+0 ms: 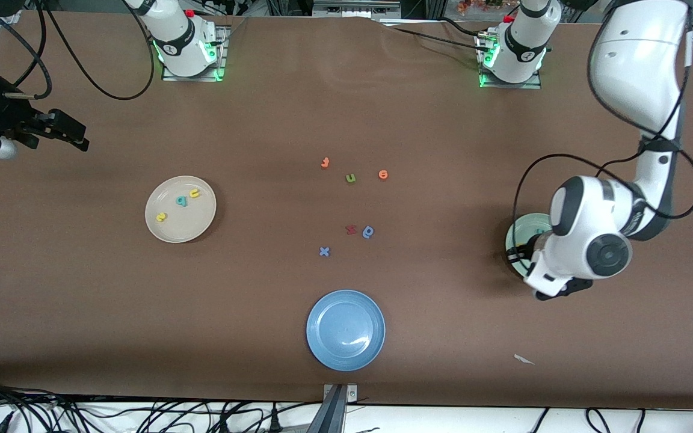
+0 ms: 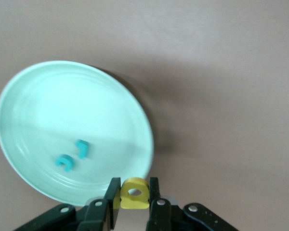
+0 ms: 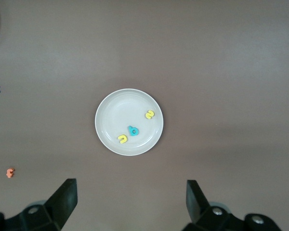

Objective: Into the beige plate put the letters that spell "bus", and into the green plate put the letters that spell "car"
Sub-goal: 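Lower the yellow a onto the green plate and open the left gripper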

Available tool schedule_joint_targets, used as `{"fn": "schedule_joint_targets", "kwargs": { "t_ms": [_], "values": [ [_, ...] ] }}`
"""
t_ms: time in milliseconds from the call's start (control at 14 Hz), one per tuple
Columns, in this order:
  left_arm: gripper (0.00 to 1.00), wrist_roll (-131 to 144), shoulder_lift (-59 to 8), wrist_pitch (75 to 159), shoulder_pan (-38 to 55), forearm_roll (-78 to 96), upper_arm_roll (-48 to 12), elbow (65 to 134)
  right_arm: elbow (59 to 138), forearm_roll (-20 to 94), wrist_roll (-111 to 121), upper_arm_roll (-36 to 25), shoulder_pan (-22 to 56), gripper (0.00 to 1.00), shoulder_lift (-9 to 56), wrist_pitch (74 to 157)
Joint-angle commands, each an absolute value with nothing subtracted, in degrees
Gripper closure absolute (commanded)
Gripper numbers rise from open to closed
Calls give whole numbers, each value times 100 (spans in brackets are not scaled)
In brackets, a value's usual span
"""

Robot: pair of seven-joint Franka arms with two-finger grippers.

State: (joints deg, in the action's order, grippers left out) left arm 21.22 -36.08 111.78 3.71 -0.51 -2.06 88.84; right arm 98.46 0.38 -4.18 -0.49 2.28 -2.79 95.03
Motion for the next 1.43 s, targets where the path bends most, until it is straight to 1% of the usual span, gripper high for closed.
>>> {"fn": "schedule_joint_targets", "kwargs": {
  "t_ms": [0, 72, 143, 215, 287, 358, 502, 573, 717, 1003, 1147, 1362],
  "values": [
    [83, 1619, -2734, 12537, 159, -193, -264, 10666, 9660, 70, -360, 132, 79, 0, -255, 9378],
    [81, 1521, -2690, 12925, 80, -263, -264, 10914, 9650, 44, -360, 123, 88, 0, -246, 9378],
    [57, 1486, -2689, 12981, 44, -281, -264, 10951, 9650, 9, -386, 140, 105, 0, -246, 9378],
    [12, 1416, -2681, 12964, 18, -368, -264, 10942, 9650, 9, -378, 141, 105, 0, -229, 9378],
    [0, 1354, -2681, 12816, 9, -413, -255, 10890, 9650, 35, -352, 141, 97, 0, -229, 9378],
    [0, 1362, -2681, 12545, -104, -422, -246, 10733, 9659, 44, -343, 141, 88, 0, -229, 9361],
    [0, 1310, -2646, 11317, -237, -431, -255, 10102, 9659, 26, -386, 97, 88, 0, -263, 9046],
    [0, 1310, -2646, 11033, -246, -431, -255, 9846, 9659, 0, -387, 79, 79, 0, -264, 9044],
    [0, 1292, -2646, 10925, -237, -422, -264, 9607, 9650, 35, -387, 18, 70, 0, -237, 9140],
    [0, 1301, -2339, 10899, -246, -361, -272, 9589, 9607, -52, -396, 70, 97, 0, -264, 9132],
    [0, 1249, -2154, 10758, -316, -352, -281, 9589, 9606, -1, -396, 44, 88, 0, -229, 9158],
    [0, 643, -1549, 10529, -325, -107, -220, 9711, 9606, -9, -396, 70, 105, 0, -229, 9150]
  ]
}}
